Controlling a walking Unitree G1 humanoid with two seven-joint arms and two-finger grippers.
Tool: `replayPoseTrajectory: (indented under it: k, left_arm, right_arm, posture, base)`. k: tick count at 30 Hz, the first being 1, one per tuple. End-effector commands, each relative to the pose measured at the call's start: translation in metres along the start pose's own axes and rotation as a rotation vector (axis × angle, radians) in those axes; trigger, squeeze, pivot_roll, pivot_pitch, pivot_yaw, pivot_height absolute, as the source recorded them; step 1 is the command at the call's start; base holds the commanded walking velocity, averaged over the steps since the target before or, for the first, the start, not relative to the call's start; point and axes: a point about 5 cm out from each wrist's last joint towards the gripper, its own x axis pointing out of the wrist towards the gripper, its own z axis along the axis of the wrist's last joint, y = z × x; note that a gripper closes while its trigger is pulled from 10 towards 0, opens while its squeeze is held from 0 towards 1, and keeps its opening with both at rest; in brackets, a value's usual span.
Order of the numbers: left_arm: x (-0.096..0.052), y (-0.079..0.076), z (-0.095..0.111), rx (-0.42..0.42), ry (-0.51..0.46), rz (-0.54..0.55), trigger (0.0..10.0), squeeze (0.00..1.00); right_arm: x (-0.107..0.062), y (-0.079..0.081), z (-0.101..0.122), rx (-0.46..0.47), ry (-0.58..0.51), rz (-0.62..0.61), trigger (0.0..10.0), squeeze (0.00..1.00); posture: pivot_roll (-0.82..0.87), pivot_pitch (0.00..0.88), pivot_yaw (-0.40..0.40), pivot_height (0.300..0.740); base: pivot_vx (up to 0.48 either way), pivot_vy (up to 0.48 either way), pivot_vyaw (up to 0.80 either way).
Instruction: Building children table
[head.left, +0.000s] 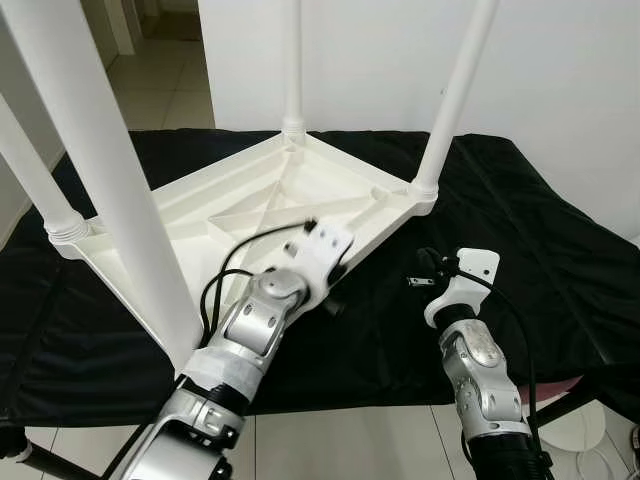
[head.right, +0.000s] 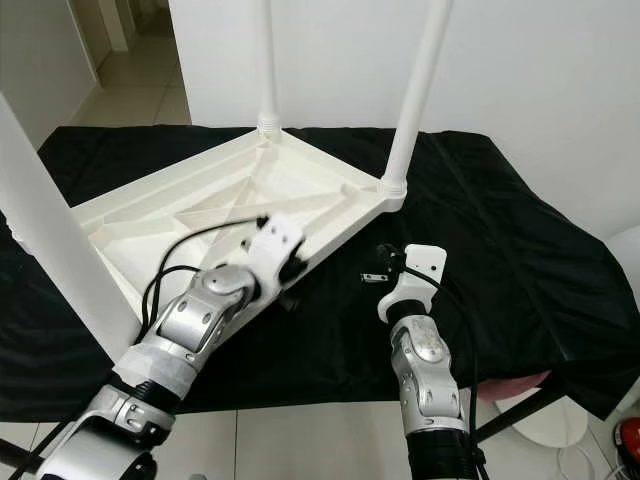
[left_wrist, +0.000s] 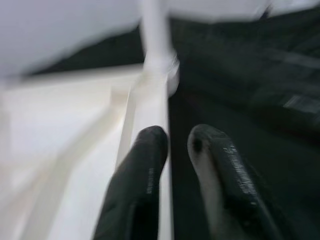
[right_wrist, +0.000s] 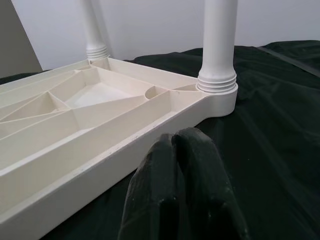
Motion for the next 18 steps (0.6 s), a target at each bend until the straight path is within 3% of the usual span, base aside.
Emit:
replayPoseTrajectory:
  k: [1, 3, 4, 5, 6, 13, 14, 17, 18]
  left_arm:
    - [-0.002, -0.007, -0.005, 0.008, 0.000, -0.040, 10.0, 1.00]
    - [-0.005, -0.012, -0.006, 0.044, -0.015, -0.062, 10.0, 0.96]
    - [-0.007, -0.015, -0.007, 0.060, -0.017, -0.078, 10.0, 0.31]
    - [-0.008, -0.017, -0.009, 0.067, -0.017, -0.089, 10.0, 0.31]
    - [-0.009, -0.019, -0.010, 0.058, -0.020, -0.100, 10.0, 0.00]
    - [-0.017, -0.021, -0.008, 0.013, -0.061, -0.108, 10.0, 0.00]
    - [-0.026, -0.021, -0.008, -0.003, -0.086, -0.104, 10.0, 0.00]
    - [-0.028, -0.020, -0.008, -0.007, -0.091, -0.102, 10.0, 0.00]
    - [-0.037, -0.019, -0.011, -0.022, -0.100, -0.099, 10.0, 0.00]
  right_arm:
    - [-0.001, -0.001, -0.001, -0.005, -0.003, -0.009, 10.0, 0.00]
    - [-0.001, -0.001, -0.001, -0.005, -0.002, -0.009, 10.0, 0.00]
    - [-0.001, -0.001, -0.001, -0.005, -0.002, -0.008, 10.0, 0.00]
    - [-0.001, -0.001, -0.001, -0.005, -0.001, -0.008, 10.0, 0.00]
    - [-0.001, -0.001, -0.001, -0.006, -0.002, -0.008, 10.0, 0.00]
    - [0.000, 0.000, -0.001, -0.007, -0.003, -0.005, 10.0, 0.00]
    - [0.000, 0.000, -0.001, -0.008, -0.002, -0.003, 10.0, 0.00]
    - [0.000, 0.000, -0.001, -0.008, -0.002, -0.002, 10.0, 0.00]
    - [0.001, 0.000, -0.002, -0.012, -0.001, 0.000, 10.0, 0.00]
  posture:
    - [-0.02, 0.000, -0.023, 0.740]
    - [-0.02, 0.000, -0.025, 0.740]
    - [-0.02, 0.000, -0.026, 0.740]
    - [-0.02, 0.000, -0.026, 0.740]
    - [-0.02, 0.000, -0.027, 0.740]
    - [-0.01, 0.000, -0.028, 0.740]
    - [-0.01, 0.000, -0.028, 0.740]
    - [0.00, 0.000, -0.032, 0.740]
    - [0.00, 0.000, -0.032, 0.740]
  base:
    - [0.000, 0.000, 0.00]
    - [0.000, 0.000, 0.00]
    - [0.000, 0.000, 0.00]
    - [0.000, 0.000, 0.00]
    - [0.000, 0.000, 0.00]
    - [0.000, 0.000, 0.00]
    - [0.000, 0.000, 0.00]
    - [0.000, 0.000, 0.00]
    - [0.000, 0.000, 0.00]
